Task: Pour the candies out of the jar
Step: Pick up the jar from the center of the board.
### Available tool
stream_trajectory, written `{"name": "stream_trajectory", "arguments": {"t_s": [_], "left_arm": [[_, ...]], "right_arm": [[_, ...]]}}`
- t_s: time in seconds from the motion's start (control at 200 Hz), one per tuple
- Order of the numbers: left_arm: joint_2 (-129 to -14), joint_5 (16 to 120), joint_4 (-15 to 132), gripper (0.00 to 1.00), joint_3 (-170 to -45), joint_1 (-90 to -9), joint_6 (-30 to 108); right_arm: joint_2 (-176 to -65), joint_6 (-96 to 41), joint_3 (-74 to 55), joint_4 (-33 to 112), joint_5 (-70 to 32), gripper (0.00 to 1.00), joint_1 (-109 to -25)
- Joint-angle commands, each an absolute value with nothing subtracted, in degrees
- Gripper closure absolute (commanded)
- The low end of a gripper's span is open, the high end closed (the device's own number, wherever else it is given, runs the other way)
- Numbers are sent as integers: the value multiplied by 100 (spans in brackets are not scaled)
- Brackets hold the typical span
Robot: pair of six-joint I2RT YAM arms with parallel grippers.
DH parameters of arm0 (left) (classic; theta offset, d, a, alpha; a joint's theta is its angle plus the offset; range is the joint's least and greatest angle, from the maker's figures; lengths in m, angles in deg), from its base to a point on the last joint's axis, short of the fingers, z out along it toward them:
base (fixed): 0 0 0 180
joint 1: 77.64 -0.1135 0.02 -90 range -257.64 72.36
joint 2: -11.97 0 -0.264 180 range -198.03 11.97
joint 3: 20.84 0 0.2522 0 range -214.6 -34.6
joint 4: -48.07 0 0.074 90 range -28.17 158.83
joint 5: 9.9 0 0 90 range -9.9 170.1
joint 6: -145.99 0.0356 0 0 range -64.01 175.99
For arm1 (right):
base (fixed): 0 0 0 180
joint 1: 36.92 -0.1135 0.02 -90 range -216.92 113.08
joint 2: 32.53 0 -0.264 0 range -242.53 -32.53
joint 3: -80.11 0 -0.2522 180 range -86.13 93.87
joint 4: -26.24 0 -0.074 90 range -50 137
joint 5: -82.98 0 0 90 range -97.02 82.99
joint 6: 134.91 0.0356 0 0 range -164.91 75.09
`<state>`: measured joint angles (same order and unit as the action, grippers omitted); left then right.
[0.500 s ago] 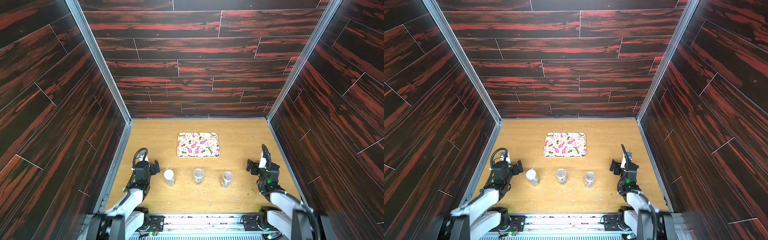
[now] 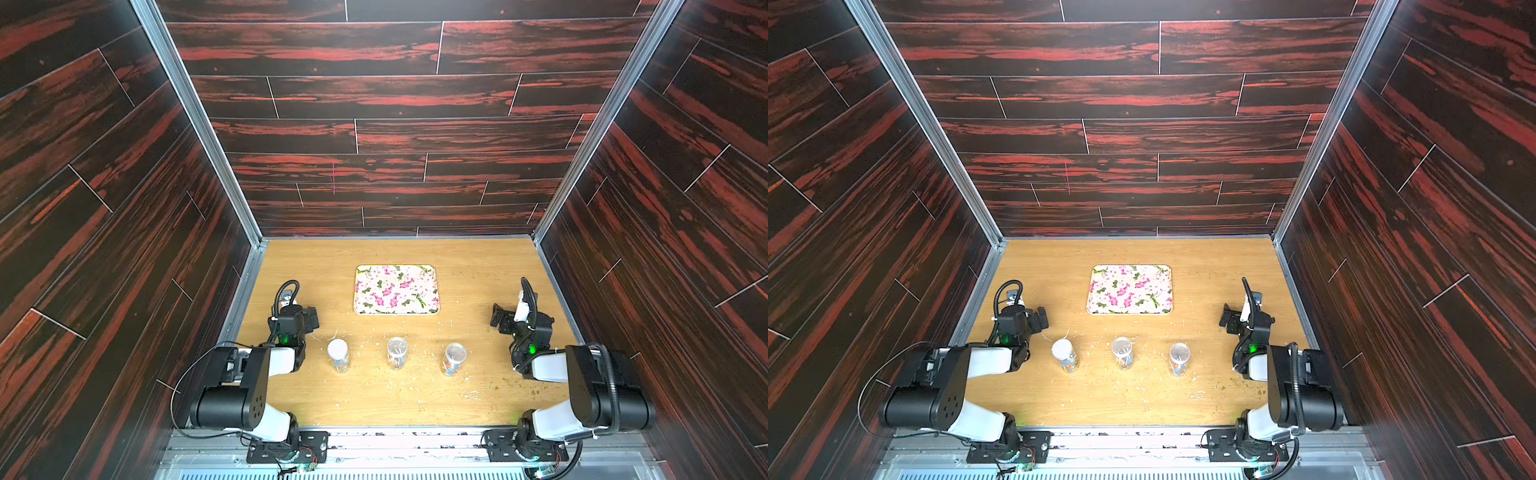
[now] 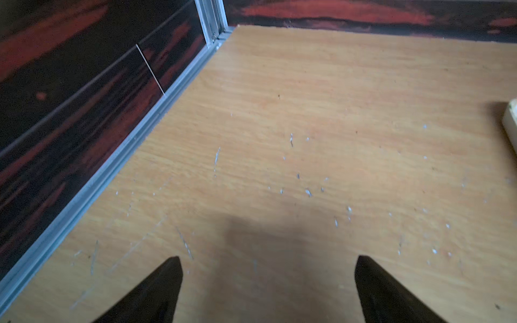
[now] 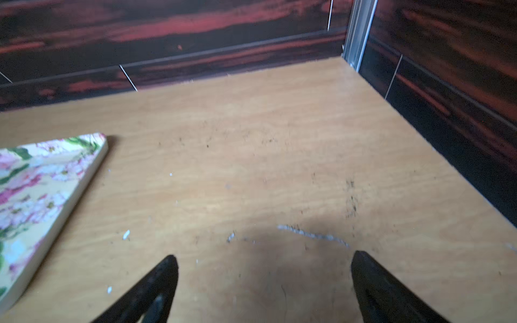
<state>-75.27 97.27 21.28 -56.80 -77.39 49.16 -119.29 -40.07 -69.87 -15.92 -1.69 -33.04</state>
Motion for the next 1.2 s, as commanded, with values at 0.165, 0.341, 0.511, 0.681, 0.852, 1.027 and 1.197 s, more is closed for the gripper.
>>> {"name": "stream_trajectory", "arguments": {"t_s": [0.165,0.341,0.511,0.681,0.852,1.027,1.197], "left_arm": [[-7621,9957,1480,0,-5876,-7808,4899],[-7621,9962,1505,0,-5886,-7808,4900],[-7625,9957,1499,0,-5886,-7808,4897],[-7610,9957,1483,0,-5862,-7809,4900],[-7040,10731,2934,0,-6455,-7808,4616],[-5960,10336,5836,0,-7879,-7808,4583],[-5158,8955,6445,0,-8230,-7792,4347]], "right_arm": [[-12209,-4123,-6837,-2504,-298,1,-3262],[-12209,-4122,-6837,-2512,-298,1,-3264],[-12222,-4105,-6804,-2464,-325,1,-3255],[-12209,-4051,-6820,-2477,-506,1,-3169],[-11672,-4117,-6997,-2423,-394,1,-3226],[-9872,-3535,-5494,2063,340,1,-3818],[-9361,-2955,-3995,5301,640,2,-4611]]}}
